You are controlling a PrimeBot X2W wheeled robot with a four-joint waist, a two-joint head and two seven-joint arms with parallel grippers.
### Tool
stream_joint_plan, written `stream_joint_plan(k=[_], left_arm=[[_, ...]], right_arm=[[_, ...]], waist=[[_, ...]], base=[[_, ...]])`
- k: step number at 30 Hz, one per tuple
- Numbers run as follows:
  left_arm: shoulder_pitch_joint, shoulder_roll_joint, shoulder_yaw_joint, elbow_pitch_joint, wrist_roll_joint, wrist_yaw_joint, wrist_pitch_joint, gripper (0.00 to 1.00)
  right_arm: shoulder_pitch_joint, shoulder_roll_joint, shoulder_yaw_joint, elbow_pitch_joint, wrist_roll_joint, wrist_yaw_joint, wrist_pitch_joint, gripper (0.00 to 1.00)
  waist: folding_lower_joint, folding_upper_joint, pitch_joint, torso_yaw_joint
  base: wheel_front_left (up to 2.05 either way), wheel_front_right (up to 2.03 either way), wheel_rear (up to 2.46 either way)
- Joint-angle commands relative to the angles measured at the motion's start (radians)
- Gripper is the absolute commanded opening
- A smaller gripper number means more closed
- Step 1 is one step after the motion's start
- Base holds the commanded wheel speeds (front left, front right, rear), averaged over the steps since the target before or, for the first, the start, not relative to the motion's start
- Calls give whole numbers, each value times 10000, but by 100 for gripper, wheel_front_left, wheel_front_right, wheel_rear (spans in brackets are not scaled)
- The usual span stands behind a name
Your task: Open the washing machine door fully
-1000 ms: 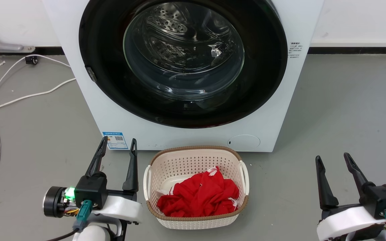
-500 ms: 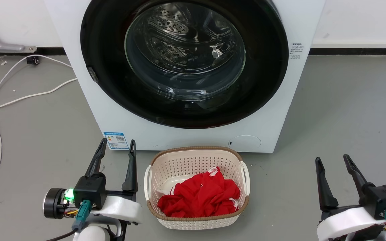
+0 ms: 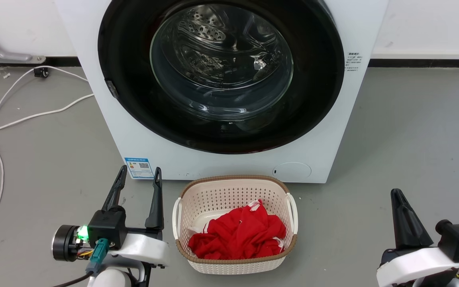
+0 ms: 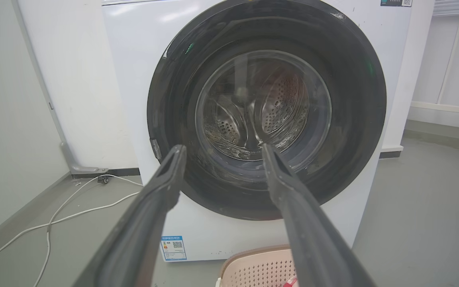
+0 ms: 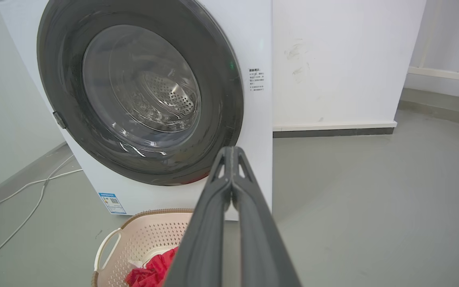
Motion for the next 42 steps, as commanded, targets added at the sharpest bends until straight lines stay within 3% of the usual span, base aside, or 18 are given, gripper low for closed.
stream_joint_plan(k=[1,6,8,13,18,27,33,42], left_arm=[[-23,-43,10,19,27,-15,-27,100],[2,-59,53,22,-4,-26,-27,100],[18,-68,69,21,-15,-36,-27,100],[57,-86,90,-13,-21,-51,-27,100],[65,-109,106,-85,-16,-39,-27,100],[-257,-147,129,-292,-43,-35,-27,100],[-541,-175,93,-427,-52,-59,-27,100],[-1118,-216,-67,-638,-14,-61,-27,100]], right_arm=[[-57,6,36,52,154,-7,-52,0],[-139,6,50,193,1290,-7,-123,0],[-189,9,163,377,3157,-5,-144,0],[-515,7,307,702,6003,-5,-330,0],[-1051,7,322,935,9967,-5,-451,0],[-3143,-22,-912,1661,15126,-3,574,0],[-5089,-892,-1228,2905,16408,-3,1436,0],[-8513,-2440,-176,4957,16547,-3,2280,0]], waist=[[0,0,-11,-4],[0,0,-8,-17],[0,0,-1,-21],[0,0,32,-29],[0,0,121,-16],[0,0,673,-11],[0,0,1140,78],[0,0,2106,225]], base=[[0,0,0],[0,0,0],[0,0,0],[0,0,0],[0,0,0],[0,0,0],[0,0,0],[0,0,0]])
